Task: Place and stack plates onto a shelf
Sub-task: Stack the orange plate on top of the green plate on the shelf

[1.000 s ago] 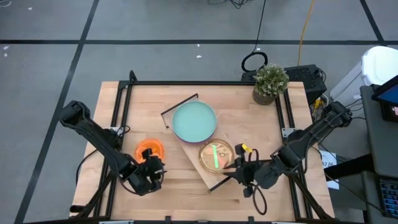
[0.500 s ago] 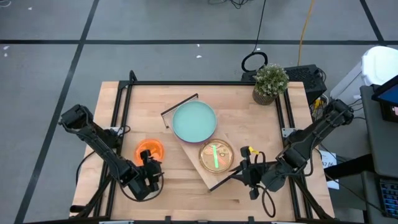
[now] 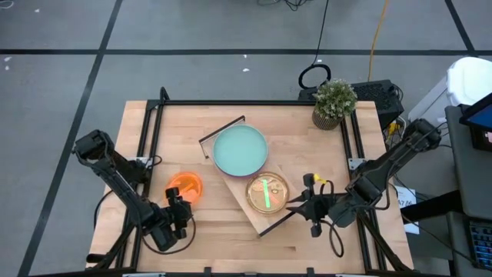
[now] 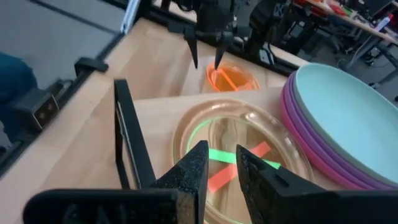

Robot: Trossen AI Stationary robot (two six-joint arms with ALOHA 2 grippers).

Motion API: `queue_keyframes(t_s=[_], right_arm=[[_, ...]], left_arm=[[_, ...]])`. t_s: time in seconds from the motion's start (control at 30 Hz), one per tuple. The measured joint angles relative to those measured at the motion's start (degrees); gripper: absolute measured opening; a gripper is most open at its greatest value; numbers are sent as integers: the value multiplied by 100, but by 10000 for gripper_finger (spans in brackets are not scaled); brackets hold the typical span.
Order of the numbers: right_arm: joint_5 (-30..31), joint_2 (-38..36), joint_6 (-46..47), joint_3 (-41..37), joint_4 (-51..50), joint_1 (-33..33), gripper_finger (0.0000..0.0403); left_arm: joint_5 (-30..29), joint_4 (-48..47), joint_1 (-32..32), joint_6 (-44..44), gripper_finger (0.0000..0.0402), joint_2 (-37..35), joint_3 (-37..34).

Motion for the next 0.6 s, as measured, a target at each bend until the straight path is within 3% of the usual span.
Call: queue_keyframes(t_s=[0.33, 0.6], right_arm=[[157, -260, -85, -318, 91, -44, 68], [254, -260, -44, -399, 93, -44, 68]], left_arm=[[136, 19, -287, -486, 223, 0, -384], [516, 310, -347, -618, 152, 0, -718]])
